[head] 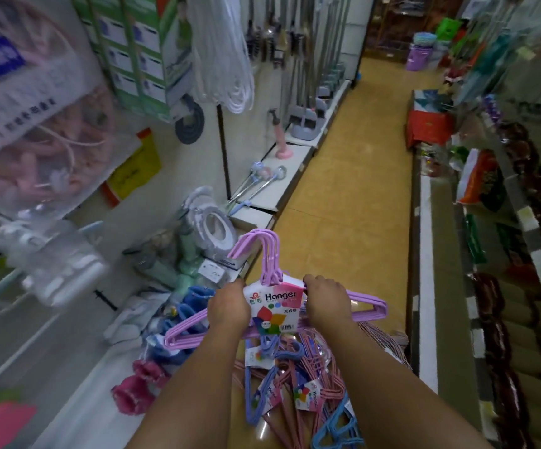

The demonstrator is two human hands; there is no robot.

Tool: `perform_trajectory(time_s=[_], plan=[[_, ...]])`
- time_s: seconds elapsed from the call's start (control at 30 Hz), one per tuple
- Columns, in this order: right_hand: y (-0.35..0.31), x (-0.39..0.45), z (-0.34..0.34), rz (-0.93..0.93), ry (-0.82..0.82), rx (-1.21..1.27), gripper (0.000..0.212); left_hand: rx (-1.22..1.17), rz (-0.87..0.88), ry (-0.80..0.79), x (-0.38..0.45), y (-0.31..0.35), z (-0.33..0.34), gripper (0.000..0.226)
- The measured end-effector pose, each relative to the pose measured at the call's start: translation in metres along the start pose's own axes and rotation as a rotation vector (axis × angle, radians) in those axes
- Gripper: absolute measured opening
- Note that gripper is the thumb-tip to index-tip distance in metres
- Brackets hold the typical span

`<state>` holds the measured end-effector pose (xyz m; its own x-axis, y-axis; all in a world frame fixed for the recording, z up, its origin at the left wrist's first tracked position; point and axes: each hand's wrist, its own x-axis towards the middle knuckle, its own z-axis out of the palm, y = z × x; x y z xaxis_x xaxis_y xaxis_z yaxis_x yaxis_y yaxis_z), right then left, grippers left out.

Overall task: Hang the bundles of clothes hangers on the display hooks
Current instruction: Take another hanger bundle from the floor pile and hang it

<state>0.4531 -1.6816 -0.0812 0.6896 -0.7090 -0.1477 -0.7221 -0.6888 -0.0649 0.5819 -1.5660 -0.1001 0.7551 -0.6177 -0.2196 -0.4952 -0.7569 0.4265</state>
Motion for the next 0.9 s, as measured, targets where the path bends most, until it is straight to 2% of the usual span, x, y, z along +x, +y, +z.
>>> perform_trajectory(time_s=[0.07,0.2,0.43,0.63,0.9], plan=[[-0.010,-0.002,-0.002,-0.073,-0.009,0.005,0.032,-0.039,-0.069,0.018,-0.013,-0.011,-0.006,0.019],[-0.029,-0.014,-0.006,-0.214,-0.037,0.013,0.029,-0.068,-0.177,0.061,-0.049,-0.031,-0.019,0.031],[-0.065,-0.061,-0.012,-0.427,-0.081,0.020,0.026,-0.093,-0.390,0.216,-0.132,-0.057,-0.036,0.024],[-0.120,-0.120,-0.012,-0.678,-0.129,-0.065,0.031,-0.150,-0.592,0.325,-0.224,-0.098,-0.044,0.026],[-0.206,-0.227,-0.008,-0.972,-0.082,-0.111,0.034,-0.136,-0.788,0.469,-0.359,-0.163,-0.064,0.029]])
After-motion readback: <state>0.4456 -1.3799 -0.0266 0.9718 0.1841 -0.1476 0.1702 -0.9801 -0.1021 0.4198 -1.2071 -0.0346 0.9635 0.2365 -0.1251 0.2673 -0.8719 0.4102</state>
